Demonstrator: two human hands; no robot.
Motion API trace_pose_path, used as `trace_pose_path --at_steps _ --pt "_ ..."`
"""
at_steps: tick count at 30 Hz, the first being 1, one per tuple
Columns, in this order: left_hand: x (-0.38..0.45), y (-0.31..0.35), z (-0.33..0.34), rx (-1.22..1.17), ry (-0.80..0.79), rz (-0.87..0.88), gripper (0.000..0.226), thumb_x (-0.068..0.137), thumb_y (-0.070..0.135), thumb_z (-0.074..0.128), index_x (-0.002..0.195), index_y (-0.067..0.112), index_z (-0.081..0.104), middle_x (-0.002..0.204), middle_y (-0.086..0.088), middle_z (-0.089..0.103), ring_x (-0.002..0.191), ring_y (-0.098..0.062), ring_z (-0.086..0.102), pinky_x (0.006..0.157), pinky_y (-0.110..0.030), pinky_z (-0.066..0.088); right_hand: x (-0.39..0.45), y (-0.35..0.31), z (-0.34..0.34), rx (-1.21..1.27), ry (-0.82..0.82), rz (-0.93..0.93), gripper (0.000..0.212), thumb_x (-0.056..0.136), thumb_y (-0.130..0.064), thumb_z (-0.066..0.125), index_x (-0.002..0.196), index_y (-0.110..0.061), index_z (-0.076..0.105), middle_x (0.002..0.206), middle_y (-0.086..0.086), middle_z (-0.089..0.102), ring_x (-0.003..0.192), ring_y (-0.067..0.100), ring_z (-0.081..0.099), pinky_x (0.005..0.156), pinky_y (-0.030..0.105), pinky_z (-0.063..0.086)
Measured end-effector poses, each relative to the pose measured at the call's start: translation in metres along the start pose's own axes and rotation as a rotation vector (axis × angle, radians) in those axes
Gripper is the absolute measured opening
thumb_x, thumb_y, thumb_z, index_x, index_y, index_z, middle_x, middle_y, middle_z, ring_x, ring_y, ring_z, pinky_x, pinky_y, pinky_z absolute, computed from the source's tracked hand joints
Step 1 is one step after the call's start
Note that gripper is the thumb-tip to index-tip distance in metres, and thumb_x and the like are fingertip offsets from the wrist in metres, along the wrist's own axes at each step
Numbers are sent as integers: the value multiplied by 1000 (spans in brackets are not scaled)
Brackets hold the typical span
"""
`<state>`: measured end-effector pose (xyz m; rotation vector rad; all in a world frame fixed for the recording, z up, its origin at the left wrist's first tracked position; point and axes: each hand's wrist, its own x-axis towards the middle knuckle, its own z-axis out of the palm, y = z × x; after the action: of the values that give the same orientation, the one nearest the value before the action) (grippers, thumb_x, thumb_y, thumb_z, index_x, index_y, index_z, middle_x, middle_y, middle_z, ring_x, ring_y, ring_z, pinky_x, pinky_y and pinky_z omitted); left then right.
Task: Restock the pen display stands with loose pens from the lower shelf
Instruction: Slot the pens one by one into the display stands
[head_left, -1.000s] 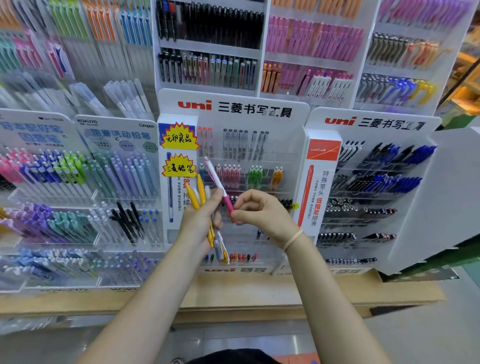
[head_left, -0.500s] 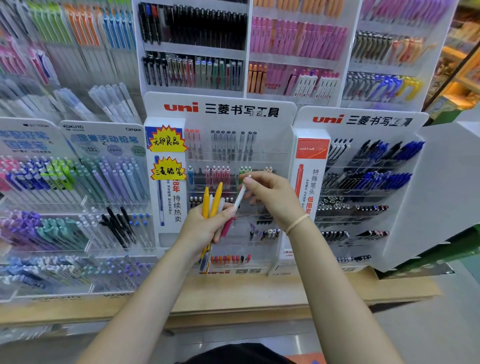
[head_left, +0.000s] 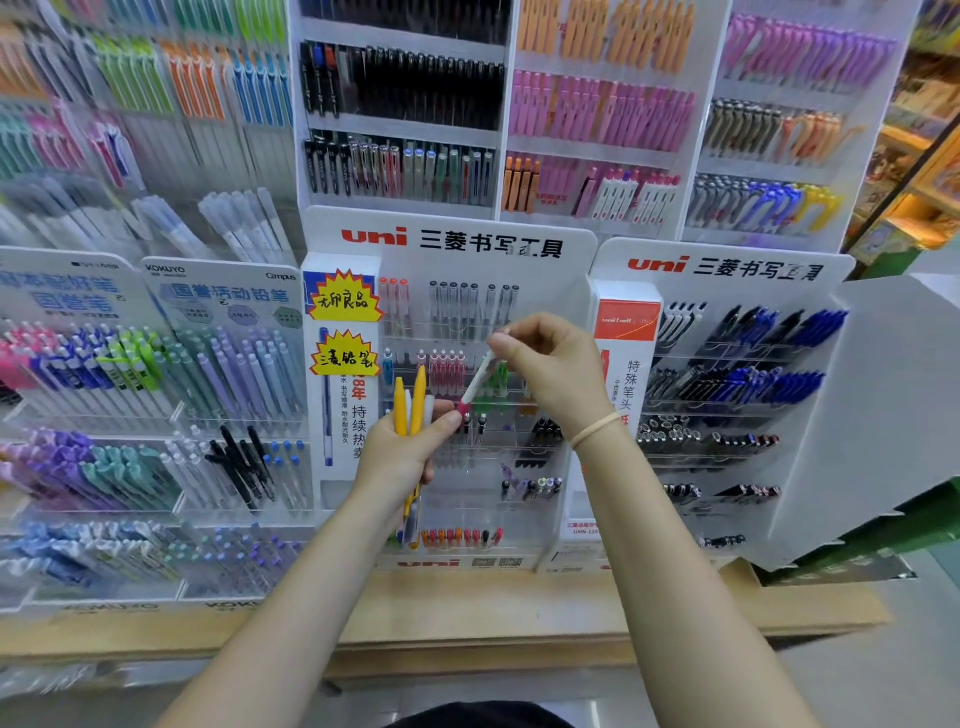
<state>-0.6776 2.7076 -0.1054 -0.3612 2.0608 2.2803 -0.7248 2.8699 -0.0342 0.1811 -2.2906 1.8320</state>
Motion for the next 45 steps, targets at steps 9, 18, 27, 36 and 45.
trace_pose_path --at_steps 9,18,27,36,45 --pt "-3 7 1 75 -61 64 8 91 18 74 97 13 72 49 0 54 38 -12 41 41 -21 38 -8 20 12 -73 -65 92 17 84 -24 79 80 -14 66 74 3 65 67 12 58 65 30 52" --pt "-1 0 -5 80 -84 58 17 92 28 72 101 14 74 84 -25 71 40 -10 42 44 -23 39 -11 14 1 63 -260 157 13 94 -15 66 103 -8 72 83 -3 72 76 9 66 68 24 53" --pt "3 1 -4 38 -117 70 17 91 32 72 101 20 75 71 -27 62 43 -13 42 47 -26 39 -6 3 -6 68 -310 141 13 93 -7 66 103 -4 72 79 -3 73 70 5 66 68 19 53" --pt "11 7 -6 16 -29 109 12 93 22 71 103 27 73 91 4 76 44 -10 45 47 -23 44 12 -11 -11 26 41 -118 17 87 -3 72 90 -20 74 84 -2 73 80 10 69 80 25 57" --pt "16 -1 -2 36 -26 66 9 92 26 71 100 21 75 69 -7 65 42 -10 44 45 -21 41 21 19 8 -178 25 -94 11 86 -11 75 97 -11 78 83 -7 71 61 -9 56 68 14 44"
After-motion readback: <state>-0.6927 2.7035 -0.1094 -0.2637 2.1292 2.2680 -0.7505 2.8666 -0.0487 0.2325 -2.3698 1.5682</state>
